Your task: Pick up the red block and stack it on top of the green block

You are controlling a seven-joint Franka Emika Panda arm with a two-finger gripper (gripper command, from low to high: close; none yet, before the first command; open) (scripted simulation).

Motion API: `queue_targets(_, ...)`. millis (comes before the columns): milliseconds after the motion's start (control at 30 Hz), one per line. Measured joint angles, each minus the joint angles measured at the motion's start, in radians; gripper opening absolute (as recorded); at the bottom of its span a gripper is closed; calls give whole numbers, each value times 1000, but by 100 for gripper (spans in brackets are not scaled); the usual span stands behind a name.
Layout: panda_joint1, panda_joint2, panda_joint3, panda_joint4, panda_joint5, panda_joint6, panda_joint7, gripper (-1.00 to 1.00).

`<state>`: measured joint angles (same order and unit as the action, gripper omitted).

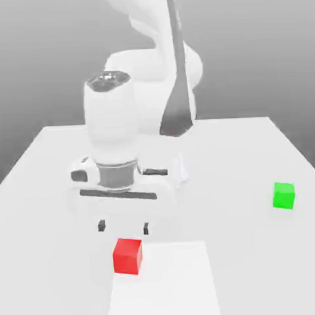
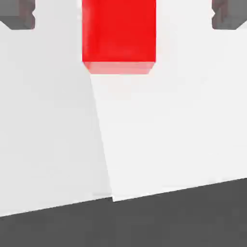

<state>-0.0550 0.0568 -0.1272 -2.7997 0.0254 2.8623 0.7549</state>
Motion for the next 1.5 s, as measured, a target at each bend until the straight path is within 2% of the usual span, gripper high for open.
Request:
queue_targets(133,-38,144,53,17,62,121,-45,0)
queue_targets(167,-48,168,65,20,71,142,-51,-100)
queue_targets(400,-51,168,67,21,67,142,-48,-100)
queue_targets(600,-34,-22,28,-7,-15,-20,12,-100)
queue_targets(667,-48,-69,62,-14,-15,-60,12,-100)
queue_targets(867,260,-129,236,-22,46,-110,-33,-100)
queue_targets(1267,720,-227,599,-32,154,-188,-113,-100)
queue_targets(1367,722,-146,629,-31,78,-113,-60,-100)
queue_targets(1467,721,-32,595,-27,-79,-14,51,-100)
queue_targets(1500,734,7,566,-25,-143,18,96,100)
